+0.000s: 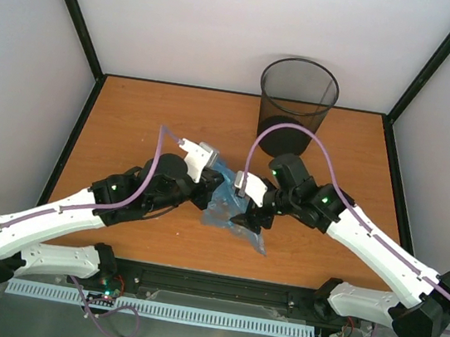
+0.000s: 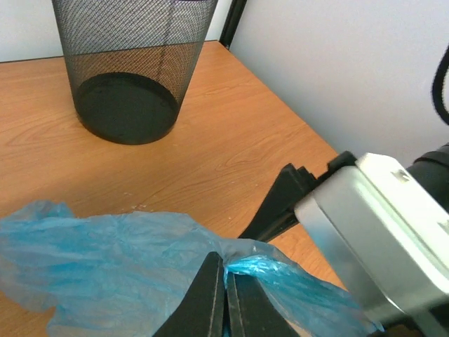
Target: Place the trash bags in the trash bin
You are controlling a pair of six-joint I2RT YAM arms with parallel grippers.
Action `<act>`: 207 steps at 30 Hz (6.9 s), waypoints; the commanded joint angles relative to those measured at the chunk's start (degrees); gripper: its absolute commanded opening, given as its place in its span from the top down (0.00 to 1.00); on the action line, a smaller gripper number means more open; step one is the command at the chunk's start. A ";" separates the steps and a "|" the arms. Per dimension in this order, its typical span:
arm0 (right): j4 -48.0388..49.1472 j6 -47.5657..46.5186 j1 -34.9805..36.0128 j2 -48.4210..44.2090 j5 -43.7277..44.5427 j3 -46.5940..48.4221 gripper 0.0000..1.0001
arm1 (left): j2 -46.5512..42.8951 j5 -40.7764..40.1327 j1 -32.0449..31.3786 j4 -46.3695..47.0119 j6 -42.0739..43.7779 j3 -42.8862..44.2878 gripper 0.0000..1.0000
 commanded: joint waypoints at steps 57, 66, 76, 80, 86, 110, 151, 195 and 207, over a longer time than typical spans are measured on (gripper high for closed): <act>16.51 13.92 -29.12 1.79 -13.23 -11.80 0.97 | -9.56 9.69 -1.78 41.90 4.14 -48.27 0.24; 16.55 14.00 -29.63 1.53 -13.66 -11.62 0.97 | 11.65 3.19 -7.76 49.18 7.17 -40.06 0.21; 15.84 13.96 -30.11 1.39 -15.44 -11.39 0.97 | 21.75 -7.07 -8.02 59.24 5.20 -38.05 0.41; 15.48 13.78 -30.29 1.42 -14.90 -10.45 0.97 | 16.82 -13.09 -8.00 49.47 3.58 -34.13 0.97; 9.30 13.63 -30.25 7.09 -12.23 7.40 0.97 | 2.23 -25.84 -5.55 17.01 -1.62 -17.78 0.99; -6.99 -12.88 -27.67 -19.86 -24.65 -13.52 0.97 | -3.75 -13.91 -21.69 15.14 -7.24 -22.30 0.99; -4.22 1.37 -15.22 -6.76 -16.40 2.97 0.97 | -19.66 -4.87 -1.91 -6.50 2.13 -14.26 0.99; 20.04 9.46 -15.06 10.80 -2.69 24.79 0.97 | 5.53 -21.38 3.45 -9.02 24.28 21.80 0.99; 15.32 6.17 -14.99 2.53 -14.02 0.13 0.97 | -14.78 -8.12 3.43 -8.85 14.22 -5.34 1.00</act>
